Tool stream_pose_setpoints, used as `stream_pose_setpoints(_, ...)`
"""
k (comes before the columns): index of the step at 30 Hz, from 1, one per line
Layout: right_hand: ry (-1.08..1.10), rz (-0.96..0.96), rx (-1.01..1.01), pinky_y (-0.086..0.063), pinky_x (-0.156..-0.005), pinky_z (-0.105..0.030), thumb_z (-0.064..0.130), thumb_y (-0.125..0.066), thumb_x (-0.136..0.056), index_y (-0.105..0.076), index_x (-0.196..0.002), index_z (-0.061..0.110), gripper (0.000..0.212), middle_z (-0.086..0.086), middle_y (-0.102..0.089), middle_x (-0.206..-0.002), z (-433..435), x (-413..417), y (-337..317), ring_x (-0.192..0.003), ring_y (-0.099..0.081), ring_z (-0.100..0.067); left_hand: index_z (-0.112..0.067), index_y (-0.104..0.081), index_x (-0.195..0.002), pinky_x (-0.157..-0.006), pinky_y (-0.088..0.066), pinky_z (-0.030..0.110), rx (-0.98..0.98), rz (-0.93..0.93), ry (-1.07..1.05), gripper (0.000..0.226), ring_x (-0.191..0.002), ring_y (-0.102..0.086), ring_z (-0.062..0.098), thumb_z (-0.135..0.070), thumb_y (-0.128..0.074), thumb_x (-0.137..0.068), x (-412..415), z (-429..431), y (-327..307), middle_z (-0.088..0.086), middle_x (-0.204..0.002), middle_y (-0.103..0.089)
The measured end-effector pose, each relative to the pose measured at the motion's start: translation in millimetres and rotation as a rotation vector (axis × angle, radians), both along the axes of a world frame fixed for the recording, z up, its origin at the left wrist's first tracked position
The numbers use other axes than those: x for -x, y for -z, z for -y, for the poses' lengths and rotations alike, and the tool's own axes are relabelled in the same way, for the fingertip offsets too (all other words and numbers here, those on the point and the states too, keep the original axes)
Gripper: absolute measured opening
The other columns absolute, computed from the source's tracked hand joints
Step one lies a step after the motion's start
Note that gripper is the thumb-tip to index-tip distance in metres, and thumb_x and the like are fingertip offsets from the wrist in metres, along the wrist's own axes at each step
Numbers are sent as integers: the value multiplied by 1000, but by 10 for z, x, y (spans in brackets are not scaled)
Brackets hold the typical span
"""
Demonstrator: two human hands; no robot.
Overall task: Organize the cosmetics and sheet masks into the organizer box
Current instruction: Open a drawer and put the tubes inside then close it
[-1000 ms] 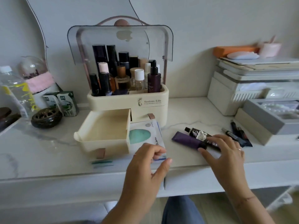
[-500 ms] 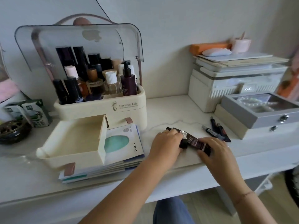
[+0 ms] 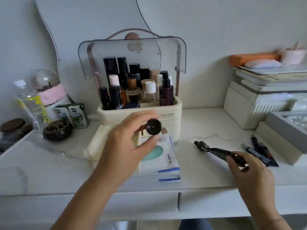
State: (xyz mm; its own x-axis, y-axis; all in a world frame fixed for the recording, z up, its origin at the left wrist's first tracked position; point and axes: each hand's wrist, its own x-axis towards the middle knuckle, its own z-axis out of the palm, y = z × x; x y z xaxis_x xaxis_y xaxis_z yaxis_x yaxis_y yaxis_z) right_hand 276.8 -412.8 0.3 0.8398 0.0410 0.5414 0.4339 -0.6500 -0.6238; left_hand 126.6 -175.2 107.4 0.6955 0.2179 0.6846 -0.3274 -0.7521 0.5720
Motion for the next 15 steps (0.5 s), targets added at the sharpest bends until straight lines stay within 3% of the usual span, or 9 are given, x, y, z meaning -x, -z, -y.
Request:
stream_pose_setpoints(3,3,28,-22,-35,-52,-29,17,-69,-79,-66,-86,19,8,4,-59,-71,-138,26,-14,-52,-54,-16,-39,-61,-113,-91,-50,28,21,-72,-151,39,-109,-61,5,-17,-69,-81,317,-512,16,-17,-114,-65)
stream_pose_setpoints(7,9,-3,-66,-32,-51,-25,16,-69,-80,-66,-89,18,10,1,-59,-72,-288,23,43,-53,-52,-12,-47,-60,-109,-99,-47,38,44,-332,-185,50,-109,-61,6,-7,-67,-81,395,-829,169,-17,-110,-68)
stream_pose_setpoints(12,22,41,-115,-34,-56,-10,13,-73,-77,-68,-89,15,13,-2,-59,-73,-393,60,-4,-48,-46,-7,-47,-57,-107,-97,-41,22,20,-480,-120,46,-113,-53,-9,-7,-54,-86,381,-916,245,-26,-114,-64)
stream_pose_setpoints(15,-79,128,-186,-40,-65,-9,12,-71,-78,-67,-90,16,13,-3,-63,-76,-437,112,-180,-71,-57,-4,-44,-55,-111,-95,-39,14,27,-439,-107,33,-114,-50,-14,-18,-50,-92,387,-916,246,-32,-115,-60)
